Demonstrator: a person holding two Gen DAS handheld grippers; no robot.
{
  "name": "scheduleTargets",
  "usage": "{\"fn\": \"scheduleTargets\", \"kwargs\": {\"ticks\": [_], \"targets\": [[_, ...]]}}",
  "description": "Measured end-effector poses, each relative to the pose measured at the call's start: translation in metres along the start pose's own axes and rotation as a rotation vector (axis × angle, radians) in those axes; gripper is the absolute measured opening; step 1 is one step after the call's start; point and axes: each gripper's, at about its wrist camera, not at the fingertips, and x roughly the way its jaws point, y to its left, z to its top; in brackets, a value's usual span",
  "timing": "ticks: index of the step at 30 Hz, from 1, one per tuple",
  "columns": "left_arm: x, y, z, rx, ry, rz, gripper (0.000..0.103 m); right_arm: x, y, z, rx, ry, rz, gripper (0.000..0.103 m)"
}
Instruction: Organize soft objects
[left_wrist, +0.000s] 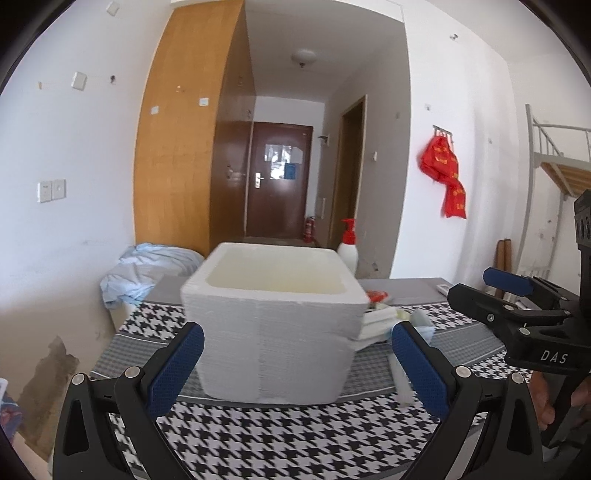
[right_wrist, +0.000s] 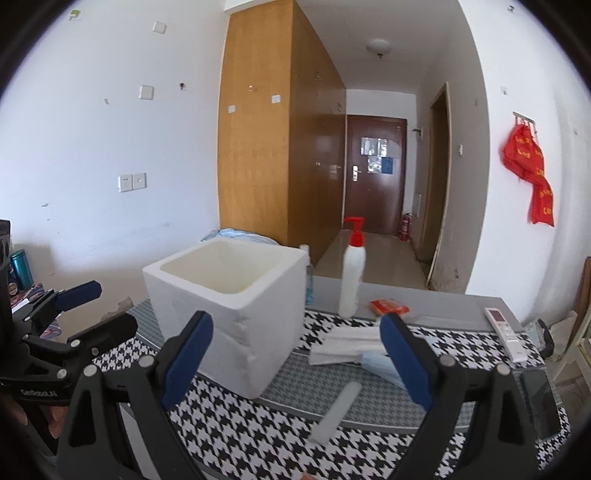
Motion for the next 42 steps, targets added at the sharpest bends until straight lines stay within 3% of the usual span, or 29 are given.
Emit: {"fn": "scheduleTargets", "kwargs": {"ticks": [13,28,42], "targets": [[0.005,-0.039,-0.009,0.028,0.028,-0.071,0.102,-0.027,-0.04,-0.014,0.051,-0.006,-0.074,0.094],[0.042,-0.071,-0.015,0.076,0.096,-0.167,0.102,-0.014,-0.08,-0.029,0.103,0.048,-0.147,0.098],[0.069,-0.094,-0.022,0.119,0.149,-0.194,0.102,-0.001,-0.113,-0.036,0.143,0.08,-0.167,0.098]]}}
